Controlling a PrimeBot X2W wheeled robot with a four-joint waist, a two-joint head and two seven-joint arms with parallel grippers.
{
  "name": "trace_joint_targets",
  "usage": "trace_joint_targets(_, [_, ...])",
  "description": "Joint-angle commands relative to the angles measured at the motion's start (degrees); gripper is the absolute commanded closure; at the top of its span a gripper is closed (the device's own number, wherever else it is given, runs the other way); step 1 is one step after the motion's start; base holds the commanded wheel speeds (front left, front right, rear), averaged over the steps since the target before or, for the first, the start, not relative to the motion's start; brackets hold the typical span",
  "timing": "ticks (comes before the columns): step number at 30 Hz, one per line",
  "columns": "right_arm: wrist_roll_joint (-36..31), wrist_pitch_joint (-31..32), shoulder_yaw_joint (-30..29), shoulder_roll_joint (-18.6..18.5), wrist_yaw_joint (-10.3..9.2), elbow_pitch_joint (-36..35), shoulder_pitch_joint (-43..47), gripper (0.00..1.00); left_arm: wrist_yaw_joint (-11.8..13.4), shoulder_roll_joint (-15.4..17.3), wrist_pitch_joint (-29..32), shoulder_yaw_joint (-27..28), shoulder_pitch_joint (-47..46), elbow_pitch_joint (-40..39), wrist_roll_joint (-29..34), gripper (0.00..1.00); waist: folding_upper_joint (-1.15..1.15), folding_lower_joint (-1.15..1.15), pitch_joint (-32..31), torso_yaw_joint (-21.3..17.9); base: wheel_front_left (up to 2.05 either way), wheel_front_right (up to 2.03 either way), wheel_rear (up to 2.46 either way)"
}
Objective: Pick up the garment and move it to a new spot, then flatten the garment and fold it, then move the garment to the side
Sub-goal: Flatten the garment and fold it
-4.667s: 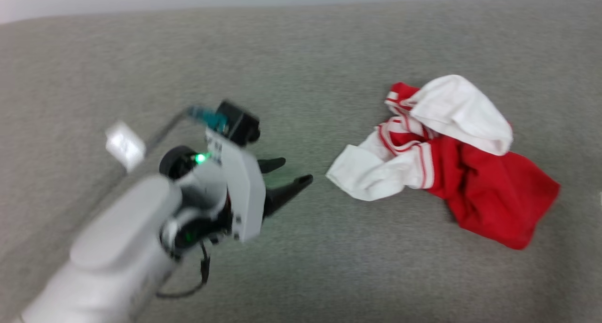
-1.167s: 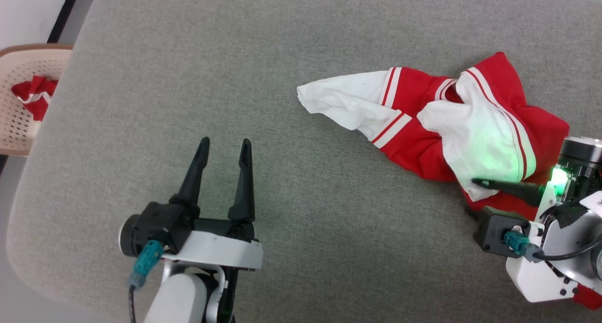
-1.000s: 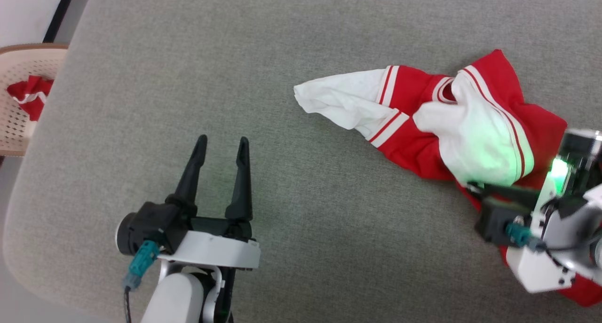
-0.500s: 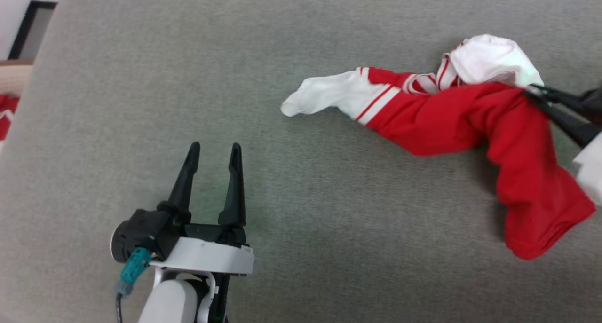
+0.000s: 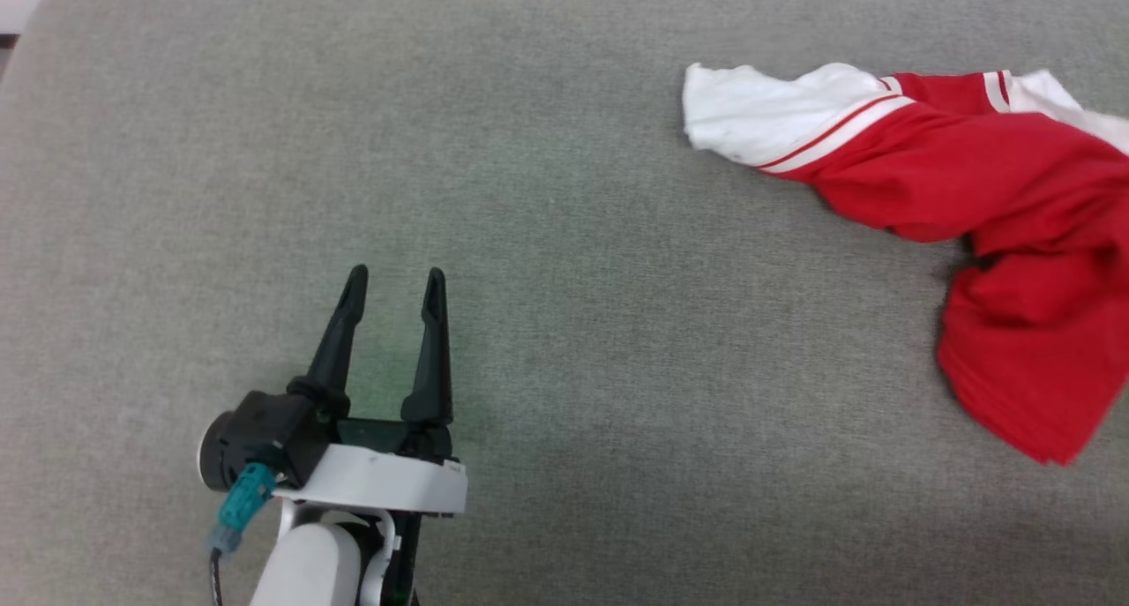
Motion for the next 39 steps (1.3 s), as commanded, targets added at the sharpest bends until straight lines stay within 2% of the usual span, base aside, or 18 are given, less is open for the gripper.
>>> trace_joint_targets(1, [-0.18,-0.67,-2.26,1.40,-0.08,1.43,1.73,1.00,-0.41,-0.02,0.00,0.29,-0.02,0.13,0.51,0.00,0.00,0.00,-0.05,-0.51,0.00,0.00,0.00])
trace_joint_targets(7, [-0.55,-2.44,-13.17,7.77,-0.08,8.15,6.84,1.00,-1.24,-0.01,0.00,1.07,-0.35,0.75,1.04,0.00,0.00,0.00,-0.21,-1.08,0.00,0.00,0.00])
trace_joint_targets(11, [-2.59,-2.81,-15.86,10.80,-0.08,7.74,9.78,1.00,-1.70,-0.01,0.00,1.58,-0.23,1.00,1.33,0.00,0.00,0.00,-0.32,-1.77,0.00,0.00,0.00])
trace_joint_targets(12, [-3.12,-3.17,-16.45,11.11,-0.08,7.33,10.23,0.80,-1.93,-0.02,0.01,1.65,-0.26,1.29,1.65,0.00,0.00,0.00,-0.45,-2.04,0.00,0.00,0.00])
trace_joint_targets(13, [-3.37,-3.50,-16.96,11.94,-0.08,6.80,10.77,0.53,-2.29,-0.01,0.00,1.79,-0.41,1.51,1.94,0.00,0.00,0.00,-0.68,-2.36,0.00,0.00,0.00])
trace_joint_targets(14, [-3.94,-4.00,-17.83,12.56,-0.08,6.60,11.29,0.00,-2.50,0.21,0.00,1.92,-0.72,1.74,2.39,0.00,0.00,0.00,-0.89,-2.71,0.00,0.00,0.00])
trace_joint_targets(19, [-7.24,-6.49,-22.58,15.70,-0.08,2.96,13.84,0.00,-4.05,2.66,0.00,1.53,-3.21,3.38,4.03,0.00,0.00,0.00,-2.24,-4.78,0.00,0.00,0.00])
trace_joint_targets(25, [-10.29,-7.32,-30.28,22.39,-0.08,-5.86,19.07,0.00,-5.19,7.28,0.94,-0.43,-8.10,5.14,3.88,0.00,0.00,0.00,-3.57,-9.08,0.00,0.00,0.00])
trace_joint_targets(28, [-11.43,-7.34,-33.39,25.94,-0.08,-11.18,22.92,0.00,-5.50,9.71,3.35,-2.72,-11.24,5.16,3.46,0.00,0.00,0.00,-3.91,-11.26,0.00,0.00,0.00])
trace_joint_targets(31, [-12.18,-7.36,-35.17,29.50,-0.08,-16.18,26.10,0.00,-5.67,12.11,7.81,-7.61,-16.08,5.44,1.83,0.00,0.00,0.00,-3.93,-13.06,0.00,0.00,0.00])
trace_joint_targets(35, [-12.71,-7.36,-36.15,33.21,-0.08,-21.51,28.73,0.00,-5.63,16.22,17.38,-17.37,-24.82,6.95,-6.96,0.00,0.00,0.00,-3.49,-15.72,0.00,0.00,0.00])
trace_joint_targets(39, [-13.12,-7.29,-35.14,35.56,-0.08,-24.67,29.60,0.00,-5.65,18.88,31.74,-27.49,-34.59,9.44,-23.46,0.00,0.00,0.00,-2.60,-18.49,0.00,0.00,0.00])
